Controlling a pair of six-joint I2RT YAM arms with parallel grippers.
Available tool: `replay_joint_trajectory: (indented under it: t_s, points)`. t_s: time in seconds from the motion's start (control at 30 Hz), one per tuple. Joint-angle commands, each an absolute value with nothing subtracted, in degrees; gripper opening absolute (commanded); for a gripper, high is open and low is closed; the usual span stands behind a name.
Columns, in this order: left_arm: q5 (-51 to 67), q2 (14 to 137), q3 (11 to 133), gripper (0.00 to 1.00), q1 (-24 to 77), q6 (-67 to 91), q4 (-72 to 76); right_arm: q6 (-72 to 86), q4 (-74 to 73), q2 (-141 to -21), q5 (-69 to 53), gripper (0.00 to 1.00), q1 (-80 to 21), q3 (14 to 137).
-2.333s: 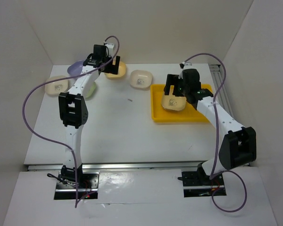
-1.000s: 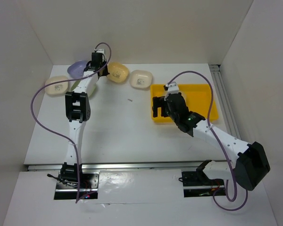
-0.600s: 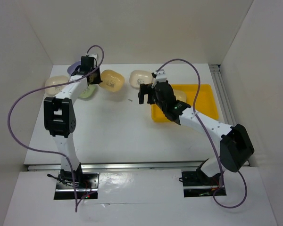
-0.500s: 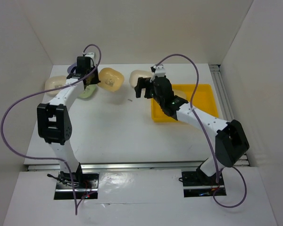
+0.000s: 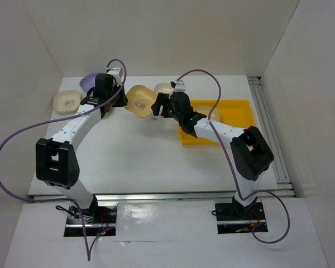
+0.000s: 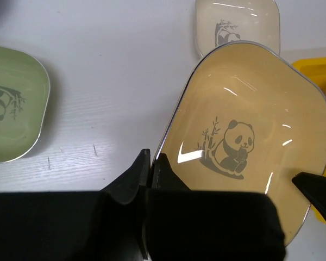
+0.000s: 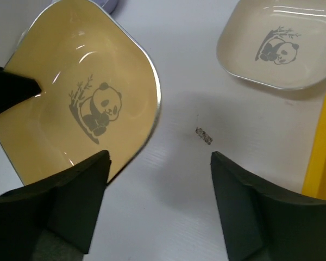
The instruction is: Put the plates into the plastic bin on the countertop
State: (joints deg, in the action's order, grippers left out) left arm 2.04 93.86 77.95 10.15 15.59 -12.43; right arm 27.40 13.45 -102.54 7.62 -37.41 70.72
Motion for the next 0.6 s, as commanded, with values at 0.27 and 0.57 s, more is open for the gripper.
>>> replay_joint_trajectory:
  t_s: [0.27, 0.57]
  points:
    - [13.26, 89.30, 77.17, 0.00, 11.51, 19.60, -10.81, 31.64, 14.95, -106.17, 4.66, 0.23, -37.79, 75.57]
    - [17.31, 87.63, 77.17, 0.08, 13.18, 18.98, -9.06, 32.96, 6.95, -106.17, 7.12, 0.00, -36.65, 78.57]
